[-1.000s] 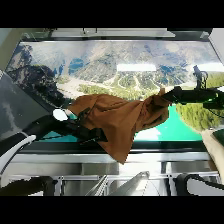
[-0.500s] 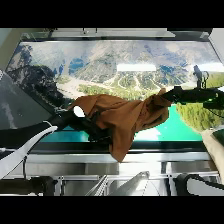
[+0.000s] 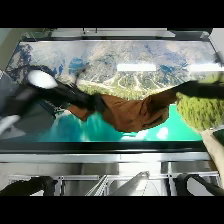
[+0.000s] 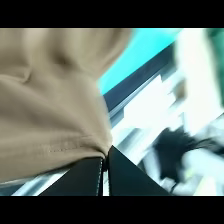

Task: Fold the shirts.

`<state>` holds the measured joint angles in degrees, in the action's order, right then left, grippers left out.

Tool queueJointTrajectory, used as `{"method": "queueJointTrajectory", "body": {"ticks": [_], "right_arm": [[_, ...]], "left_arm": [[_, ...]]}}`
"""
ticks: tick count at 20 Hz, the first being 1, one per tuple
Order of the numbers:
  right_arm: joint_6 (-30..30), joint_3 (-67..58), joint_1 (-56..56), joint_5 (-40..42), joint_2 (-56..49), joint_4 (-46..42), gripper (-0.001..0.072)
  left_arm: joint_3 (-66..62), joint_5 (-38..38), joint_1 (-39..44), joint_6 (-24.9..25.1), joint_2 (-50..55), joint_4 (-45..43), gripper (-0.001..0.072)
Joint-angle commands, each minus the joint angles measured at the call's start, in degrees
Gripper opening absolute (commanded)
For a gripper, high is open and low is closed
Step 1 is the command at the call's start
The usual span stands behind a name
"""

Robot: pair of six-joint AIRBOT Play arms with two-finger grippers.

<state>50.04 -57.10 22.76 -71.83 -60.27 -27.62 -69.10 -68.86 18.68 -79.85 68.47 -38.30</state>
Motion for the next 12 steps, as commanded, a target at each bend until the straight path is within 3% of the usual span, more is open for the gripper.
{"method": "queueJointTrajectory", "body": {"ticks": [1,4,6,8,10,12], "right_arm": [[-0.90,-6.84,5.95,4.94,18.62,0.81,0.0014],[-4.87,-18.14,9.55,16.72,30.47,0.39,0.0014],[-6.60,-25.90,9.62,23.08,33.57,0.44,0.0013],[-8.44,-33.51,9.62,23.30,32.35,1.88,0.0013],[-9.81,-38.03,9.62,16.52,27.17,8.83,0.0013],[-8.98,-38.16,9.49,7.93,20.81,15.58,0.0013]], "left_arm": [[-12.17,5.86,-10.27,0.26,-21.59,2.19,0.0019],[-20.46,21.64,-23.37,0.31,-37.42,-4.44,0.0023],[-24.20,24.13,-32.50,0.17,-42.49,-9.75,0.0024],[-25.94,20.94,-40.06,0.02,-42.66,-9.38,0.0025],[-26.05,11.15,-46.12,0.11,-38.27,-1.11,0.0025],[-22.95,1.68,-49.42,3.87,-31.85,8.96,0.0025]]}}
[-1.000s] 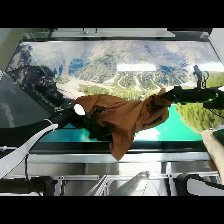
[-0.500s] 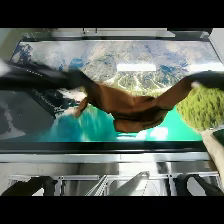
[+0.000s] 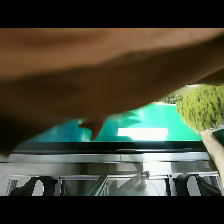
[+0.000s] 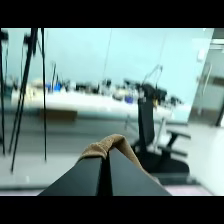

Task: Fold the shirts.

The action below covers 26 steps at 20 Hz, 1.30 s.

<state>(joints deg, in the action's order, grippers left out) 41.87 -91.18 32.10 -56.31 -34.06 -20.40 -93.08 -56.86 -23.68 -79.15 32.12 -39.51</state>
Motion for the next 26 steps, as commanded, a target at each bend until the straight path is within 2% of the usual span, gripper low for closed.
{"method": "queueJointTrajectory", "body": {"ticks": [1,2,4,6,8,10,12,13,14,15,16,17,19,20,21,22,23,26], "right_arm": [[0.42,-4.07,-0.39,-11.82,-9.35,10.38,0.0013],[0.81,-3.78,-2.23,-15.56,-14.16,11.54,0.0013],[0.76,-1.88,-9.31,-17.79,-23.15,10.58,0.0013],[-0.17,0.59,-18.78,-15.21,-33.31,5.49,0.0013],[-0.22,1.07,-27.12,-5.49,-44.85,-0.13,0.0013],[-0.37,-0.24,-31.08,7.91,-53.90,-1.49,0.0013],[0.52,-4.24,-31.54,14.53,-60.70,-1.27,0.0014],[2.54,-6.25,-31.01,15.41,-62.99,-1.29,0.0072],[5.49,-7.67,-29.97,14.45,-64.08,-1.31,0.0410],[8.13,-7.85,-28.33,12.74,-63.69,-1.31,0.0516],[9.66,-7.85,-26.43,10.54,-62.73,-1.38,0.0515],[11.93,-7.85,-24.00,7.48,-61.46,-1.51,0.0500],[15.04,-7.76,-17.99,-3.93,-58.88,-1.53,0.0086],[17.38,-7.39,-15.10,-11.15,-58.05,-1.62,0.0075],[19.21,-6.38,-12.79,-18.51,-57.31,-2.03,0.0013],[21.24,-4.00,-11.04,-25.09,-55.98,-3.69,0.0013],[23.30,-0.39,-10.21,-28.17,-53.79,-6.71,0.0013],[29.62,18.60,-9.73,-24.55,-40.94,-22.58,0.0013]], "left_arm": [[3.56,-13.22,-7.26,3.67,7.28,12.79,0.0025],[6.64,-15.30,-6.67,4.24,10.14,14.34,0.0025],[13.94,-15.39,-2.25,9.03,15.82,13.92,0.0024],[21.66,-9.01,4.28,14.84,22.27,13.73,0.0025],[25.75,0.39,9.57,21.59,30.16,13.73,0.0024],[25.97,9.79,12.33,26.01,38.36,13.75,0.0025],[22.38,13.44,13.16,29.11,45.97,13.75,0.0025],[19.61,13.22,12.94,29.99,49.59,13.55,0.0031],[16.98,11.28,12.22,29.99,52.57,13.57,0.0206],[14.40,8.46,11.08,29.81,54.86,13.57,0.0581],[11.47,4.66,9.31,27.41,57.02,13.57,0.0712],[8.55,-0.31,6.99,25.77,58.75,13.55,0.0712],[4.15,-9.86,2.12,24.13,60.98,12.98,0.0711],[2.27,-14.91,-0.50,21.92,61.70,10.23,0.0710],[1.33,-18.84,-2.47,18.47,61.88,5.64,0.0709],[1.27,-22.27,-4.17,15.93,61.70,-0.44,0.0708],[1.95,-25.44,-5.53,13.81,61.57,-6.49,0.0708],[8.33,-30.67,-7.82,12.57,61.57,-15.89,0.0692]]}}
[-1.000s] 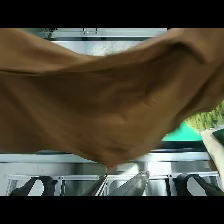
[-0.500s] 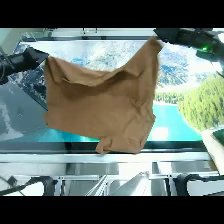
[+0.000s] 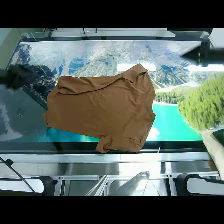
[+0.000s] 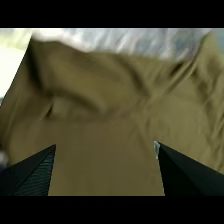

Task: Fold the shirts.

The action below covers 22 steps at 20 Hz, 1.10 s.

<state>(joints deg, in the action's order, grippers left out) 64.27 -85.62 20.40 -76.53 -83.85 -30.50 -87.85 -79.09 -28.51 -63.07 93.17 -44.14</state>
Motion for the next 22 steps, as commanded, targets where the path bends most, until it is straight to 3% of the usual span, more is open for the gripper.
{"method": "queueJointTrajectory", "body": {"ticks": [1,5,7,9,10,12,13,22], "right_arm": [[9.29,20.46,1.92,-2.23,13.60,-14.45,0.0013],[12.59,50.56,1.53,6.03,30.03,-14.27,0.0017],[13.73,60.24,1.53,9.25,33.14,-12.83,0.0020],[9.73,66.27,1.51,9.88,33.97,-7.10,0.0018],[6.84,67.60,1.51,9.49,33.97,-4.02,0.0015],[4.79,68.11,1.51,9.22,33.97,-1.22,0.0015],[4.63,68.11,1.51,9.25,33.97,-0.24,0.0015],[4.20,68.11,1.53,11.08,33.97,1.20,0.0015]], "left_arm": [[5.97,-8.07,-3.26,-3.45,0.59,-13.07,0.0691],[12.66,-0.68,-3.65,-2.56,0.90,-21.22,0.0691],[12.20,1.05,-3.63,0.55,2.56,-20.59,0.0690],[8.50,-1.79,-2.89,2.75,6.60,-18.82,0.0690],[6.05,-3.96,-2.58,3.80,8.98,-18.78,0.0657],[0.85,-9.05,-2.08,7.15,13.90,-18.82,0.0363],[-1.64,-10.78,-2.01,7.58,16.22,-18.80,0.0324],[-7.65,-16.37,-0.72,8.63,24.04,-17.16,0.0323]]}}
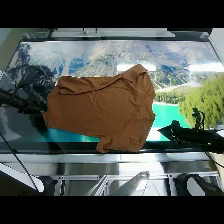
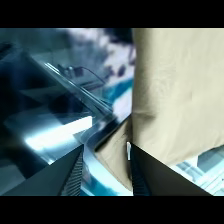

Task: Fold the shirts.

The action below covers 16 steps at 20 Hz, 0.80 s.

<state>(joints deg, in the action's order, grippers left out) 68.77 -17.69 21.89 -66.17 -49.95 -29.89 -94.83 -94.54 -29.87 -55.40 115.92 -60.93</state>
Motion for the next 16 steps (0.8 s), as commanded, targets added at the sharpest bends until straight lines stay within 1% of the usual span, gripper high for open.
{"method": "queueJointTrajectory", "body": {"ticks": [1,4,7,8,10,11,13,15,16], "right_arm": [[-0.28,0.17,0.04,1.31,0.07,0.59,0.0015],[-1.07,0.15,0.04,1.86,0.07,0.61,0.0015],[-1.60,0.17,0.04,1.90,0.04,0.59,0.0015],[-1.60,0.15,0.04,1.88,0.07,0.59,0.0015],[-1.60,0.15,0.04,1.88,0.07,0.59,0.0015],[-1.60,0.17,0.07,1.86,0.07,0.57,0.0015],[-1.60,0.15,0.04,1.86,0.04,0.59,0.0015],[-1.60,0.17,0.04,1.86,0.07,0.59,0.0015],[-1.60,0.17,0.04,1.84,0.07,0.57,0.0015]], "left_arm": [[-0.63,-2.23,1.22,1.03,1.29,-0.52,0.0322],[0.13,-4.20,2.03,1.14,1.27,-0.42,0.0322],[5.31,-5.31,2.58,1.64,1.27,-0.57,0.0321],[7.21,-5.79,2.49,2.03,1.27,-0.92,0.0308],[9.11,-5.81,1.46,2.75,1.27,-0.96,0.0096],[9.33,-5.81,0.96,2.97,1.27,-0.83,0.0046],[8.96,-6.45,0.17,2.95,1.20,-0.76,0.0047],[7.23,-8.31,-0.17,2.89,1.20,-0.20,0.0024],[6.21,-9.35,-0.22,2.89,1.16,1.05,0.0024]]}}
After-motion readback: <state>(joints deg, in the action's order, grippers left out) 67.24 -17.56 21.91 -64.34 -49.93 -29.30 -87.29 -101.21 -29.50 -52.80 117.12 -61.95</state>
